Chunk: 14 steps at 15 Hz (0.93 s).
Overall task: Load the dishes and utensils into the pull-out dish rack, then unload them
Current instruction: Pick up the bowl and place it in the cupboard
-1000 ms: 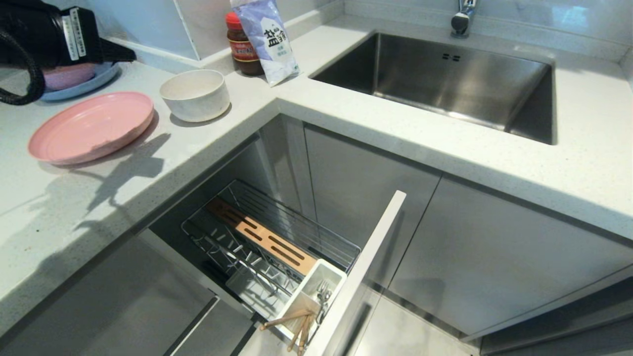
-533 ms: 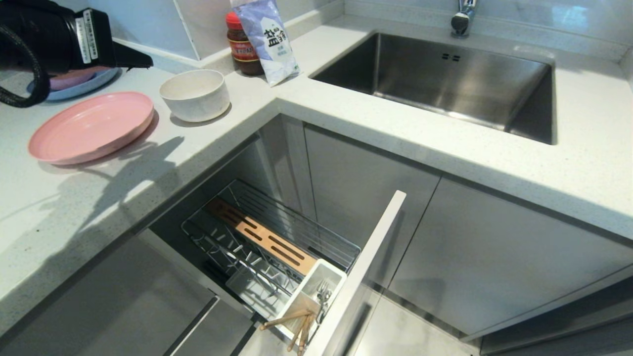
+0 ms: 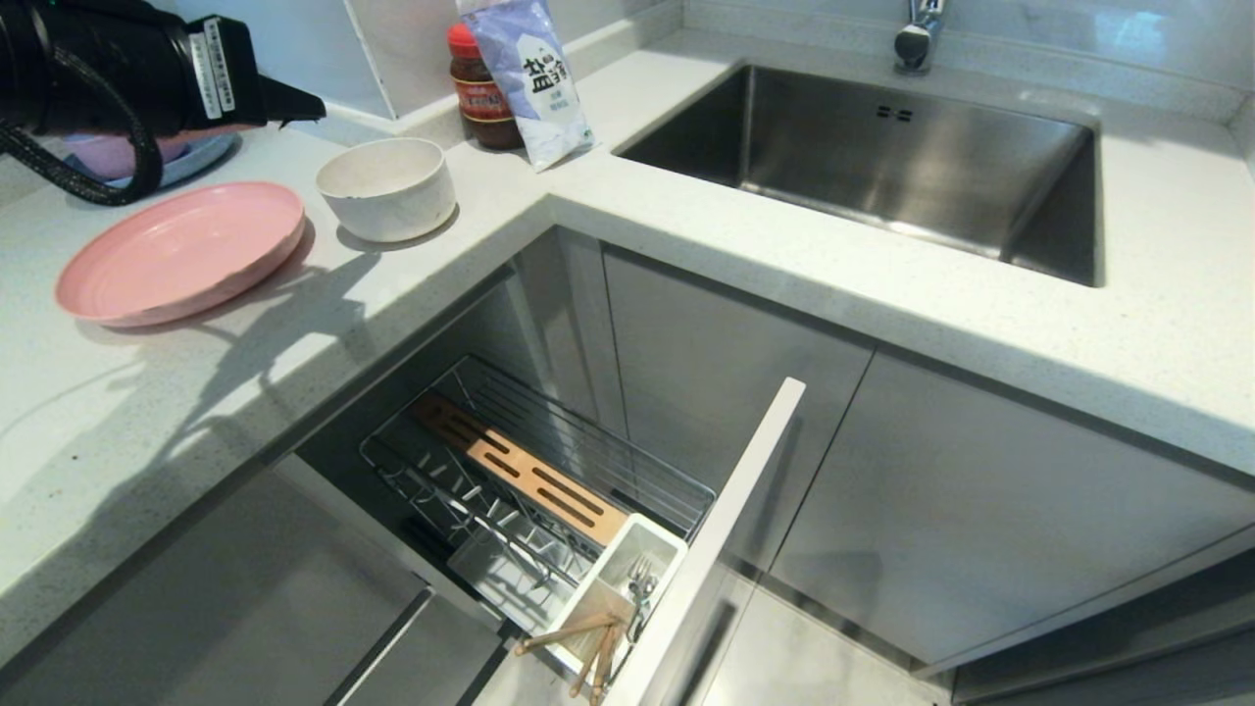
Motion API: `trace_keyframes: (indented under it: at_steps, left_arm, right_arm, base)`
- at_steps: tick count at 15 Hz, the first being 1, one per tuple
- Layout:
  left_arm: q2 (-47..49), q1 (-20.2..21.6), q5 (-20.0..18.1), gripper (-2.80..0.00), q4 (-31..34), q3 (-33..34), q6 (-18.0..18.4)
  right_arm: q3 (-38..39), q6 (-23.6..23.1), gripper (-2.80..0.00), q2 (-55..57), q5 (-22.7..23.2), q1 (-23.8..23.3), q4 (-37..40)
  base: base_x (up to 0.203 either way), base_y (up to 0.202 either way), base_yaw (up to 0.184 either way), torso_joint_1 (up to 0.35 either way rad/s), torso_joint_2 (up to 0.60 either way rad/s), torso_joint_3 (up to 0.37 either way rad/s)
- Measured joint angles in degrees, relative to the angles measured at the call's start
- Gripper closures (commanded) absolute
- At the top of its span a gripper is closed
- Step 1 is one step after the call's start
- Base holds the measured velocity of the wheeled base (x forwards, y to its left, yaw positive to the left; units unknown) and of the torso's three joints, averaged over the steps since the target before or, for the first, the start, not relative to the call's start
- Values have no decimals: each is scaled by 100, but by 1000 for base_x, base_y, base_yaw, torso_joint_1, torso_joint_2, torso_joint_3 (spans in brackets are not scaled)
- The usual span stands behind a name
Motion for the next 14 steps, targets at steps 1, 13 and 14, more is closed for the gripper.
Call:
trace_keyframes:
  at_steps: [1, 13, 14]
  left_arm:
    - [51, -2, -5, 0, -29, -1, 49]
    - [674, -193, -30, -280, -534, -4, 271]
    - [718, -197, -30, -280, -587, -4, 271]
  right_arm:
    - [0, -2, 0, 0, 0, 0, 0]
    - [0, -2, 0, 0, 1, 0, 0]
    - [0, -1, 0, 0, 0, 0, 0]
  base:
    - [0, 0, 0, 0, 0, 0]
    - [0, 0, 0, 0, 0, 0]
    - [0, 0, 0, 0, 0, 0]
